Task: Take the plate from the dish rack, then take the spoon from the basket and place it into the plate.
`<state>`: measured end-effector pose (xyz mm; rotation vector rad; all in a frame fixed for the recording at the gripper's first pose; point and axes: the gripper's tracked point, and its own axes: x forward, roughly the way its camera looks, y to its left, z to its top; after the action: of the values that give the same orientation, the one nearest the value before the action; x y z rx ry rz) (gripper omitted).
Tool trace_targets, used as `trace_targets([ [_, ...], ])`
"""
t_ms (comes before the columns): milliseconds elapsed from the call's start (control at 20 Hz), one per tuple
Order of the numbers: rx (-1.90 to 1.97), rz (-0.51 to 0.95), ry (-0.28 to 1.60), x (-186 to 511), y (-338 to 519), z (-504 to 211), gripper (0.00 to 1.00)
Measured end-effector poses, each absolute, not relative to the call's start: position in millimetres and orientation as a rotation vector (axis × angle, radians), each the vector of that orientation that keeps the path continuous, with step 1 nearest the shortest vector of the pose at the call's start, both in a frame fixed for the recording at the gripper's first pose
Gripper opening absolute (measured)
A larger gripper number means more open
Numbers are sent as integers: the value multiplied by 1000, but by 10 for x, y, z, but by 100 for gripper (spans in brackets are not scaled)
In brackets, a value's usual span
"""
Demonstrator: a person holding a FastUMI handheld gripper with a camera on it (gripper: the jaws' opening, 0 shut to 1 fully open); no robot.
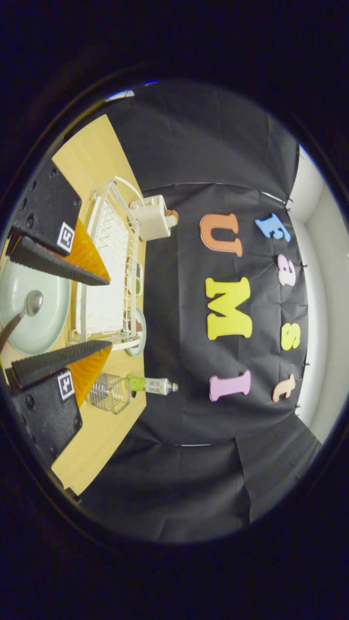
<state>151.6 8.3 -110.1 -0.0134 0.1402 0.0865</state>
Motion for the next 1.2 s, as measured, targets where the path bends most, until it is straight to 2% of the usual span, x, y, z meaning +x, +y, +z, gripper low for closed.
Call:
trace_targets([
  [100, 10, 82, 117, 1362, 9, -934, 87],
  [300, 17, 73, 70, 966, -158, -651, 100],
  [750, -5, 30, 21, 117, -442, -438, 100],
  [1200, 89, 21, 61, -310, -671, -436, 100],
])
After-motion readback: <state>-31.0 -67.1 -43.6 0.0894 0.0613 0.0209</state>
